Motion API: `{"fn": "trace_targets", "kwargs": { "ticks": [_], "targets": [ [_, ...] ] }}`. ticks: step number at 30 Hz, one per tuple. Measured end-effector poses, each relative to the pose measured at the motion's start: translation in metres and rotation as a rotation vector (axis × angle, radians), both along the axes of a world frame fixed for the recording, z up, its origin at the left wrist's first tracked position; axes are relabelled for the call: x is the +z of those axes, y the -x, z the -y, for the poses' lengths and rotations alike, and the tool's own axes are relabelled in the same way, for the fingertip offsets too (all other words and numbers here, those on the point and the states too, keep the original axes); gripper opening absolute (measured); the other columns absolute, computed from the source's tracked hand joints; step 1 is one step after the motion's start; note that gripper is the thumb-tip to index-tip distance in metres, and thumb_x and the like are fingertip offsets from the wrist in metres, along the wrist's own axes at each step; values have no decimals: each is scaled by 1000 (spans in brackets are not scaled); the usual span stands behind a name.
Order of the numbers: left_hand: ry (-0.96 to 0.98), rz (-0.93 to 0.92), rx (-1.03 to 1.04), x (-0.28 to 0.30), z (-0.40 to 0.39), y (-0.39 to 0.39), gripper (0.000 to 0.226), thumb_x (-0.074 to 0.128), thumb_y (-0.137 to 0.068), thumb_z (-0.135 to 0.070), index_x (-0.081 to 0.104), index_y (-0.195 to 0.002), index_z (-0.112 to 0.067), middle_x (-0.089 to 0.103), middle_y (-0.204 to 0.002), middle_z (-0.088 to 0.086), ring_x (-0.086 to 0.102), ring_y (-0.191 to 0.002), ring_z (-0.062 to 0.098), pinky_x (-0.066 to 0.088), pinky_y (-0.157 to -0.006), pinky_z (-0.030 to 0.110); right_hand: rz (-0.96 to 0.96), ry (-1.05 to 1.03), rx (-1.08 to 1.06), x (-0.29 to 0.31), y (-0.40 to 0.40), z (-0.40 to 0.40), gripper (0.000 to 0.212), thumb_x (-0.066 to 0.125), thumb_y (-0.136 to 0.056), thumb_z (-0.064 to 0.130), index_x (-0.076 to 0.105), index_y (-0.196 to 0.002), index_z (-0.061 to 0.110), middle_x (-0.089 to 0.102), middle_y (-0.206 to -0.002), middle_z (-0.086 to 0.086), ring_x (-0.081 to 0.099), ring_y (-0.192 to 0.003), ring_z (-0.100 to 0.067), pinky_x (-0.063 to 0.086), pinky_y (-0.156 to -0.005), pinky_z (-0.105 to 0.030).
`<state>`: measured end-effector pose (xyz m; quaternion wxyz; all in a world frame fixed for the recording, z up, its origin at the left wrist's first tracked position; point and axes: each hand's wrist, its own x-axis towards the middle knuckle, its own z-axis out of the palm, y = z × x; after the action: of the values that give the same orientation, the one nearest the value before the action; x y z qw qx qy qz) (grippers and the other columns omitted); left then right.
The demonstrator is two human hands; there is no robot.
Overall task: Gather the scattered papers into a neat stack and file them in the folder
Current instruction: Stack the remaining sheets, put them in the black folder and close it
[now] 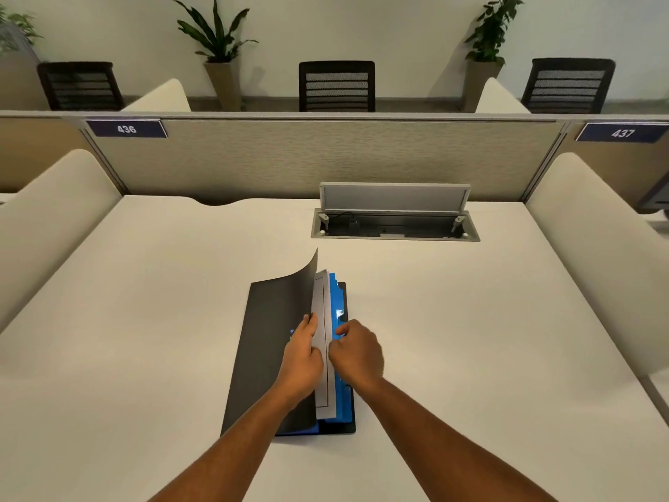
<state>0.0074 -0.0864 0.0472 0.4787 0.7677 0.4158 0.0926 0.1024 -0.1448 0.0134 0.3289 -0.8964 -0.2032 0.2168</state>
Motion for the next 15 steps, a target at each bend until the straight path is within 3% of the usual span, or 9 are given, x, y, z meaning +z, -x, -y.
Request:
{"fn": "trace_targets", "kwargs": {
  "ticks": [4, 7, 11, 15],
  "targets": [
    [-67, -39, -9, -10, 5, -10, 55, 40, -101, -4, 30, -151, -26, 19, -161, -1, 21, -148, 20, 23, -115, 31, 174, 16, -82, -4, -18, 14, 32, 76, -87, 22, 61, -116, 25, 56, -118, 1, 58, -107, -16, 48, -76, -20],
    [-62, -52, -28, -20, 10, -17, 58, 43, -100, -3, 32, -150, -30, 19, -161, 1, 20, -148, 21, 24, -115, 32, 144, 30, -35, -12, -29, 18, 34, 70, -94, 21, 59, -126, 27, 54, -128, -3, 58, -113, -18, 48, -82, -20],
    [-42, -89, -32, -33, 14, -22, 68, 51, -97, -5, 18, -154, -25, 17, -162, 3, 13, -149, 24, 23, -117, 41, 25, -45, 0, -27, -38, 20, 24, 64, -98, 12, 66, -122, 16, 71, -120, -5, 70, -104, -18, 55, -92, -24],
    [-78, -191, -59, -47, 21, -17, 75, 55, -97, -24, 7, -155, -17, 12, -162, 5, 11, -150, 26, 25, -118, 41, -6, -100, -68, -36, -45, 25, 19, 67, -93, 3, 73, -106, 14, 74, -108, -1, 68, -94, -13, 52, -82, -19]
  ]
}}
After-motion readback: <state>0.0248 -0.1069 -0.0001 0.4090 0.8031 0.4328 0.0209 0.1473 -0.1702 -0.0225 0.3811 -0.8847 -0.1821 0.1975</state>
